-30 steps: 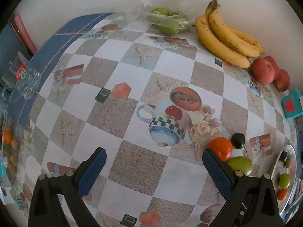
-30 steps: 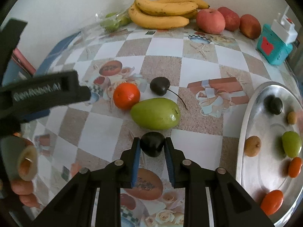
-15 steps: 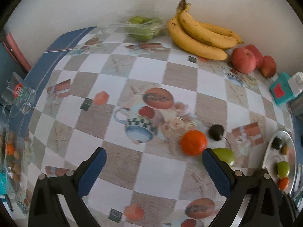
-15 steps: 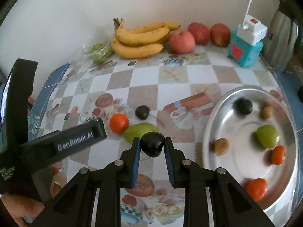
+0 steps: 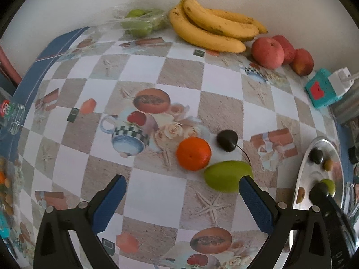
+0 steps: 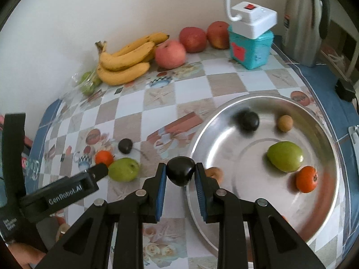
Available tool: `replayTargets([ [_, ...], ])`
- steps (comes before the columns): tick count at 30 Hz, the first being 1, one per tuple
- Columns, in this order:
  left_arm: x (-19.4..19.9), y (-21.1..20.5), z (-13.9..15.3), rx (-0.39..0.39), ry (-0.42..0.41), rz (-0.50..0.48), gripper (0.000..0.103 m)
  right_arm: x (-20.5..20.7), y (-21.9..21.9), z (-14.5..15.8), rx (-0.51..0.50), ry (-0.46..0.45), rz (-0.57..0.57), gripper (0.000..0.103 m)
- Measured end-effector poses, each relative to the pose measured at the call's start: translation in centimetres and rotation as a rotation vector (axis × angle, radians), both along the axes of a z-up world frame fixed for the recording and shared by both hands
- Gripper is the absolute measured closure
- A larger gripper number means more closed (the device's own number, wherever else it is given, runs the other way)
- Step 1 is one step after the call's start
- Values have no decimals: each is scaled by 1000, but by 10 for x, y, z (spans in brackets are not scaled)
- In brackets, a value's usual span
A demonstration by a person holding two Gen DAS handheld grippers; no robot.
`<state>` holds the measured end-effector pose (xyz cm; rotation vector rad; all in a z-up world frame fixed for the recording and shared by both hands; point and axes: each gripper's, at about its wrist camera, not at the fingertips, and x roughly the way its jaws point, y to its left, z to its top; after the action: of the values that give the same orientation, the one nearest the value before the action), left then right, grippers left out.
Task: Organize fruits
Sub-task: 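Lift the black plum with the right tool toward the steel plate, then hold the plum up with the right tool while the left tool grasps the large green pear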
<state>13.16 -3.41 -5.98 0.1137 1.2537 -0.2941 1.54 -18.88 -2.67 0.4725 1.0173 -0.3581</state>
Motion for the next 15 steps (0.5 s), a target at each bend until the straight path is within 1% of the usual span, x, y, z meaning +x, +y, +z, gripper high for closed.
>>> replayTargets([
  [1, -1, -2, 0, -2, 3, -7, 6, 0, -2, 0, -1, -1, -5, 77],
  [5, -3, -8, 0, -33, 17, -15, 6, -3, -8, 2, 10, -14, -16, 77],
  [10, -6, -20, 4, -77, 13, -38, 6, -6, -12, 9, 21, -38, -28, 77],
  [12, -8, -24, 4, -82, 16, -49, 6, -7, -14, 12, 23, -47, -30, 77],
  [15, -9, -30, 0, -75, 23, -67, 12, -8, -16, 16, 17, -59, -38, 77],
])
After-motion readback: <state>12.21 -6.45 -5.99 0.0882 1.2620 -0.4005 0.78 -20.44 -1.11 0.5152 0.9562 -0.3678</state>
